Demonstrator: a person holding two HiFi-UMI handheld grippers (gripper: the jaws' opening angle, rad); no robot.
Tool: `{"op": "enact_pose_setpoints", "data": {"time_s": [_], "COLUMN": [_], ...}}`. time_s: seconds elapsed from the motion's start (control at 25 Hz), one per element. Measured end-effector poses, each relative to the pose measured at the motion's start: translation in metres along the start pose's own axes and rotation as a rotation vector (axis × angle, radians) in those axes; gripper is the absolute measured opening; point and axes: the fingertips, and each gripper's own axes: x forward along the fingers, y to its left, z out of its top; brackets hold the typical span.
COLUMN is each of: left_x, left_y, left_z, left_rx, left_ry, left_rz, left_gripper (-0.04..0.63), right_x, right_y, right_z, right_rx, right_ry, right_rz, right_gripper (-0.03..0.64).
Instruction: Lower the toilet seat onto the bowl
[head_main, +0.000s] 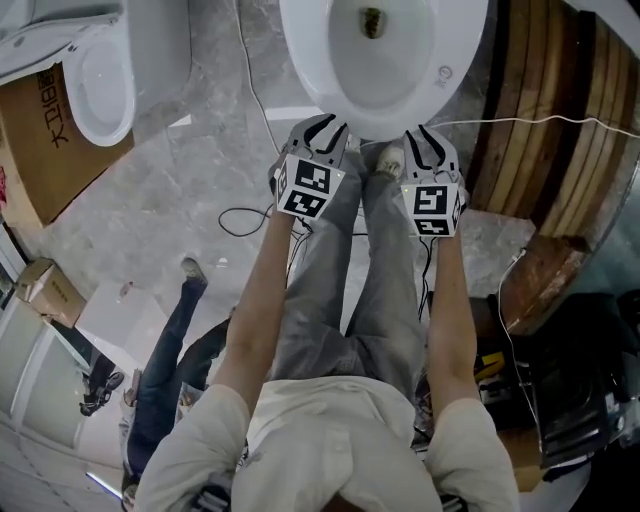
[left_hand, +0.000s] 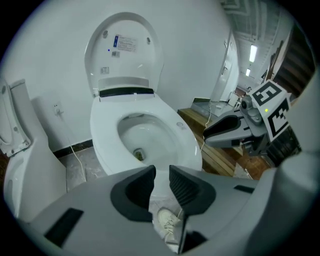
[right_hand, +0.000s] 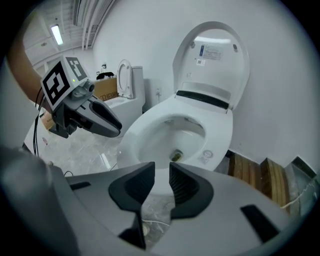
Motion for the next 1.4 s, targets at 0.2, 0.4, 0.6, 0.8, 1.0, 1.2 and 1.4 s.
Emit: {"op": "enact_pose_setpoints", "data": {"time_s": [0.2, 0.4, 0.6, 0.8, 1.0, 1.2, 1.4], "left_x": [-0.036, -0.077, -0.110, -0.123, -0.123, -0.120, -0.115], "left_y": [0.000, -0.003, -0.011, -0.010, -0.006, -0.003, -0.001], "left_z": [0.050, 0.103, 0.135, 0.146, 0.147, 0.147, 0.149], "left_rx": [0.000, 0.013, 0.015, 0.021, 0.022, 0.016, 0.013], "left_ry": [-0.111, -0.232, -0.315, -0.350, -0.355, -0.358, -0.363], "left_rz": [0.034, 0.053, 0.056, 0.061, 0.060, 0.055, 0.049], "left_gripper": [0.058, 0.025, 0.014, 0.012, 0.012, 0.012, 0.012], "right_x": [-0.035, -0.077, -0.112, -0.120, -0.119, -0.114, -0.107], "right_y": [-0.007, -0.015, -0.016, -0.014, -0.014, -0.014, -0.019], "right_z": [0.051, 0.110, 0.151, 0.165, 0.161, 0.162, 0.163], "right_rx": [-0.020, -0.008, 0.027, 0.011, 0.040, 0.046, 0.047], "right_ry": [-0.102, -0.231, -0.327, -0.343, -0.344, -0.341, -0.339], "right_rz": [-0.009, -0.027, -0.044, -0.048, -0.056, -0.059, -0.064], "right_gripper": [0.058, 0.006, 0.005, 0.005, 0.005, 0.005, 0.005]}}
